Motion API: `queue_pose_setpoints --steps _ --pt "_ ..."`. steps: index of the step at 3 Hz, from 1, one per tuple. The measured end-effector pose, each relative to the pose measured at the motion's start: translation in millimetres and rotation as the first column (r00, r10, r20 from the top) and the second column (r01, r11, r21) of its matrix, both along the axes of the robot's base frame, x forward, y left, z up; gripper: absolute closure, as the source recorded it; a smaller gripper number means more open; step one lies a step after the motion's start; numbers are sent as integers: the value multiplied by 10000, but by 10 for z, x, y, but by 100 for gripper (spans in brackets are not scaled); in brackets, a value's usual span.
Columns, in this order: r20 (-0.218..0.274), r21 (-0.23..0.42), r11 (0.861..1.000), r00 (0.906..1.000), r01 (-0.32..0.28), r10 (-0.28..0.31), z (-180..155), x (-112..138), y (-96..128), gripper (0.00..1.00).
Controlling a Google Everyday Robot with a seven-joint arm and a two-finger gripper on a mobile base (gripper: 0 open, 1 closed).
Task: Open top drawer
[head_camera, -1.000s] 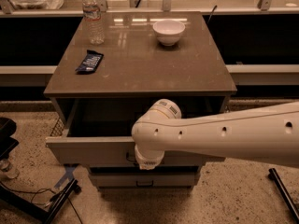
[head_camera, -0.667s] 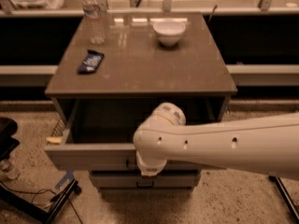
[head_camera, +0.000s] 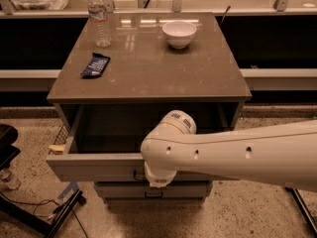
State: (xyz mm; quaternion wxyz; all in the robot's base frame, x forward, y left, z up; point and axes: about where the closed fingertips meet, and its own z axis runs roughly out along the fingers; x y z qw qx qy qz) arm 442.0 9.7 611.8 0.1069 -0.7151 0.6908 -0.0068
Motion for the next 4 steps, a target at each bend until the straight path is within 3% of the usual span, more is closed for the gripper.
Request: queue_pose_setpoints --steps 2,4 --pt "171 -4 10000 9999 12 -12 70 -51 -38 100" --pt "953 58 10000 9954 -9 3 598 -154 -218 100"
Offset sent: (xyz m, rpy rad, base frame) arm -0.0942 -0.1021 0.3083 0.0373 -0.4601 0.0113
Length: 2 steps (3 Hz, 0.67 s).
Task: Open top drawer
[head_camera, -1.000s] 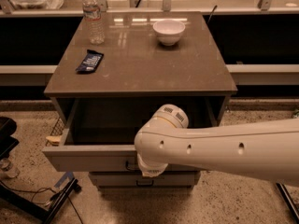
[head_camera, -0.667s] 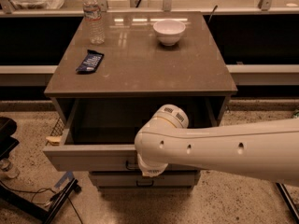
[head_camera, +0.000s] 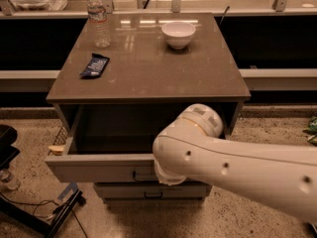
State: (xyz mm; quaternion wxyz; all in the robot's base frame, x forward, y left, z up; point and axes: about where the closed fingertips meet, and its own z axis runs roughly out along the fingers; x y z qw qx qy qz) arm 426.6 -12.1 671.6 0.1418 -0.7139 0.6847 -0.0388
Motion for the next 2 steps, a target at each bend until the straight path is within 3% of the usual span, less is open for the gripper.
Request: queue_pose_setpoints --steps 1,2 --pt "1769 533 9968 9819 593 -678 1311 -106 -449 100" --pt "2822 585 9983 9593 -60 -107 1870 -5 -597 100"
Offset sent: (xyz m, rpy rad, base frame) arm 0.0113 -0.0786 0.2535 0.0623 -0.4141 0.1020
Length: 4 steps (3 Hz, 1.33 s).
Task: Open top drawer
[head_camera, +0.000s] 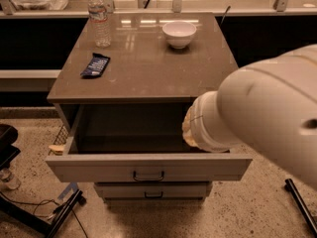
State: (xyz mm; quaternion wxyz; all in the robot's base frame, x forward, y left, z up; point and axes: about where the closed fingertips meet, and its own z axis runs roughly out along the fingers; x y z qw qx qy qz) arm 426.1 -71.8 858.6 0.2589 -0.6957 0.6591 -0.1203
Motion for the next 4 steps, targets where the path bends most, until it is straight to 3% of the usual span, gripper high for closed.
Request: queue_pose_setpoints --steps 1,2,4 --pt "190 -265 9986 9987 -465 471 44 9 2 100" --pt "154 -239 9989 9990 -414 418 12 35 2 100" --pt "-821 -102 9998 9965 164 -172 -900 653 -123 100"
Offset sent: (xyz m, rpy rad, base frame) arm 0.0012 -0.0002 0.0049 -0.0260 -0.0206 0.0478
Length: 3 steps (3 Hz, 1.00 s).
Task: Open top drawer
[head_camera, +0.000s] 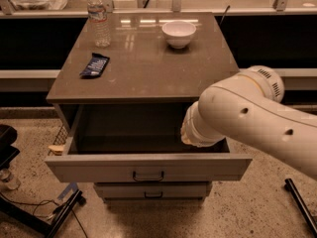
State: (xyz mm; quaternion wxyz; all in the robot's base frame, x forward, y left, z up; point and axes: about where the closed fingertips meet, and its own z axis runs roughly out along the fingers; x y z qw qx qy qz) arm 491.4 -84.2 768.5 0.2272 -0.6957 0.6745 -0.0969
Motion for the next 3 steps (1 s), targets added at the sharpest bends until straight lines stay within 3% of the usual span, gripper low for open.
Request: queue_pose_setpoints --steps 3 --pt "-1379 556 9977 9899 398 -318 -1109 484 -29 100"
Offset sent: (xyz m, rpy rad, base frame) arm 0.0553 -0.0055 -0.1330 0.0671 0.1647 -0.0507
